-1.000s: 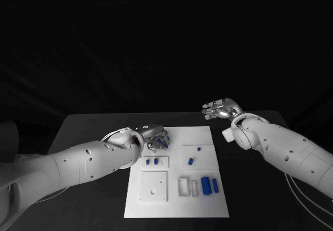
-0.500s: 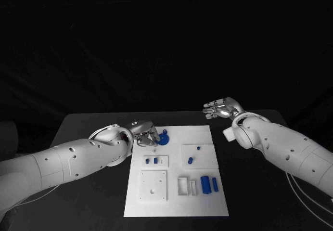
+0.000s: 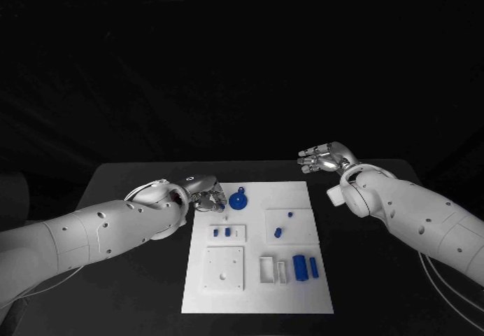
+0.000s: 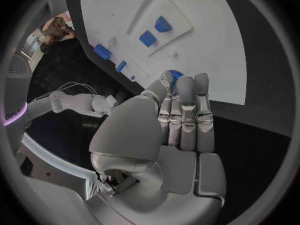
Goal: Assemble the parts on the task board
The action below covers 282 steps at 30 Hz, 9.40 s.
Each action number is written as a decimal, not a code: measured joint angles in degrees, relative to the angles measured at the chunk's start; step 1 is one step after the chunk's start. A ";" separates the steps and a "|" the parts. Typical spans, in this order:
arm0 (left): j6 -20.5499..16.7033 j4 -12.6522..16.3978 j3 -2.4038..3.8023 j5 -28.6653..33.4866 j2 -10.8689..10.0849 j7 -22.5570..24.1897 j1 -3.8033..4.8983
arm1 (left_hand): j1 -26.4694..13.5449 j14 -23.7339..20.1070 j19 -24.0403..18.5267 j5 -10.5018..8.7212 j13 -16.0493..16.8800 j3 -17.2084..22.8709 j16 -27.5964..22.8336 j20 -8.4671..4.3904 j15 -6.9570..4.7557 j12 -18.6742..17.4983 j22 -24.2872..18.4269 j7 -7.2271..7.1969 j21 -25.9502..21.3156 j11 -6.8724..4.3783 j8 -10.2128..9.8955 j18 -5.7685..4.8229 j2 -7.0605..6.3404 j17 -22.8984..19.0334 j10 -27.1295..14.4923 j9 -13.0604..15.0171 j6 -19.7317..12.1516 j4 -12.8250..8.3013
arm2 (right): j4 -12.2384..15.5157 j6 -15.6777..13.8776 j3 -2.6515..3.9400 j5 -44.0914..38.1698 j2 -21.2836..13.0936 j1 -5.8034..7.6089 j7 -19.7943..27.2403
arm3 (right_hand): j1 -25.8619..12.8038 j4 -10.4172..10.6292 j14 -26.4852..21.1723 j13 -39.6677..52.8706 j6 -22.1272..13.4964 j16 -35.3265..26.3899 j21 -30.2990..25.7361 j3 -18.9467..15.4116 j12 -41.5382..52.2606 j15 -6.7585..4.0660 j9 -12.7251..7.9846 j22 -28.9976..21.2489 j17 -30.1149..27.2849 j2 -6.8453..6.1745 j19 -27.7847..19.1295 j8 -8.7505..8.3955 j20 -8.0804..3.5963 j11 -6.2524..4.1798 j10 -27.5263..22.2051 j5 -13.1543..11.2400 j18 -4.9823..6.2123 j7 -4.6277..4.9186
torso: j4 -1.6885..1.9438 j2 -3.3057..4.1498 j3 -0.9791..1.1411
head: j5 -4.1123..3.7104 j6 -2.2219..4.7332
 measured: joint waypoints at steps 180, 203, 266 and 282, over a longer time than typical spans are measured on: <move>-0.14 -2.69 -1.02 0.32 2.53 1.23 -2.56 | -0.37 0.09 0.01 -0.23 0.07 -1.03 0.01 0.02 0.31 -0.09 -0.05 -0.08 0.18 0.30 0.27 -0.39 -0.84 0.53 -1.29 0.08 -0.08 0.40 | -0.41 0.47 0.00 0.00 -0.14 -0.89 -0.01 | 0.00 0.15 0.01 0.00 0.00 0.00 0.00 0.15 0.00 -0.01 0.00 0.01 -0.15 0.00 0.00 0.00 0.00 0.00 0.00 0.00 0.00 0.00 | -0.03 0.00 0.01 | -0.51 -0.70; 1.56 -3.32 -1.17 0.08 2.71 0.57 -2.51 | -0.37 -0.95 -0.83 -0.45 0.06 -1.34 0.01 0.42 0.91 -0.10 -0.05 0.04 0.18 1.11 0.13 -0.39 -0.84 0.11 -2.73 -0.27 -3.69 0.09 | -0.41 0.48 0.00 0.00 -0.17 -0.94 0.00 | 0.00 0.15 0.01 0.00 0.00 0.00 0.00 0.15 0.00 -0.01 0.00 0.01 -0.15 0.00 0.00 0.00 0.00 0.00 0.00 0.00 0.00 0.00 | -0.07 0.00 0.04 | -0.48 -0.73; -1.94 -1.07 4.63 44.07 -6.57 7.17 1.76 | -3.17 -6.57 -15.47 -0.45 0.03 -1.78 -51.43 8.61 8.45 0.24 -30.31 1.71 -10.43 5.72 0.38 -0.40 -2.98 -17.83 -14.39 -0.41 -12.22 3.53 | 18.94 9.35 -3.16 -34.45 -8.48 -3.25 -7.74 | 2.41 -3.79 13.31 -0.03 6.45 34.07 33.70 5.09 0.00 -7.13 0.03 27.18 28.49 -1.97 10.94 0.34 -7.06 -2.16 0.88 -11.60 2.33 -2.16 | -0.11 -0.10 -0.05 | -1.27 0.72; -0.71 3.22 4.70 53.59 -7.24 10.23 2.18 | -2.32 -14.47 -15.45 -0.45 0.03 -9.35 -53.89 11.18 10.96 0.39 -57.55 1.74 -10.43 6.63 0.38 -0.40 -2.14 -18.47 -18.33 -0.41 -13.20 4.78 | 21.39 6.25 -7.66 -52.65 -7.86 -4.29 -17.67 | 4.23 0.07 13.36 -0.02 6.66 35.49 31.85 10.34 0.00 -6.37 0.03 30.95 27.49 -7.10 11.89 0.09 -6.14 -1.94 -0.52 -20.24 2.55 -2.36 | -0.03 0.01 -0.14 | -1.35 0.48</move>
